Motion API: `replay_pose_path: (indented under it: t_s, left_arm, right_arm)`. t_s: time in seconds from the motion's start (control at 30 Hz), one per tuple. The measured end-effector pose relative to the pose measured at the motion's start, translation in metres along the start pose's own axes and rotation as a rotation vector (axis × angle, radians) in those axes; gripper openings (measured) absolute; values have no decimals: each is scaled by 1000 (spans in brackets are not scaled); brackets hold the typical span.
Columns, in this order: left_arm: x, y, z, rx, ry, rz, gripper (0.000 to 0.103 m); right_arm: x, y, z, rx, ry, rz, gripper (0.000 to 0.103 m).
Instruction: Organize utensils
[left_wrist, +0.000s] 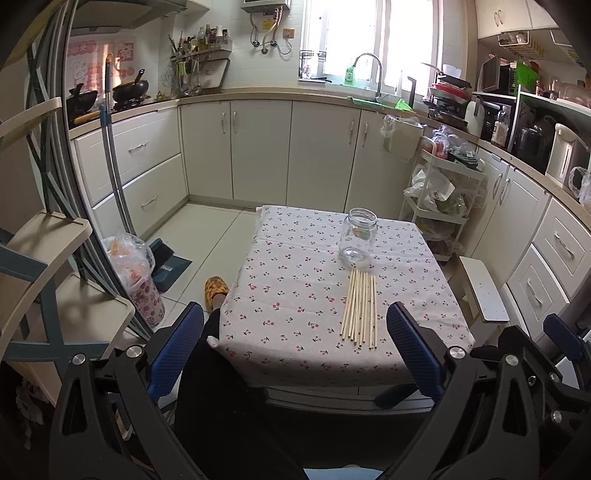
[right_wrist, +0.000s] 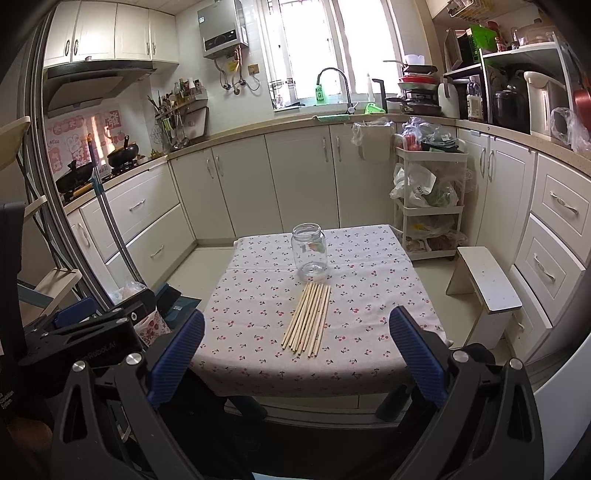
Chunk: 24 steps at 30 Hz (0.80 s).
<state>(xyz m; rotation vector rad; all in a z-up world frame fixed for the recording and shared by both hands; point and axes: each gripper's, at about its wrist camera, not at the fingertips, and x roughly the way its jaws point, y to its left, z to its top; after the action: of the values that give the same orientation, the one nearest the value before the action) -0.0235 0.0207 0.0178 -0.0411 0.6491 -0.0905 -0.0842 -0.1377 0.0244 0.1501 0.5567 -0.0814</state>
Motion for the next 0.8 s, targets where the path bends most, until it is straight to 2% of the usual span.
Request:
replay_pose_path:
  t_s: [0.8]
  left_arm:
    - [6,2,0,1,8,33,95]
  right_arm:
    - [3,1,3,2,5,4,96]
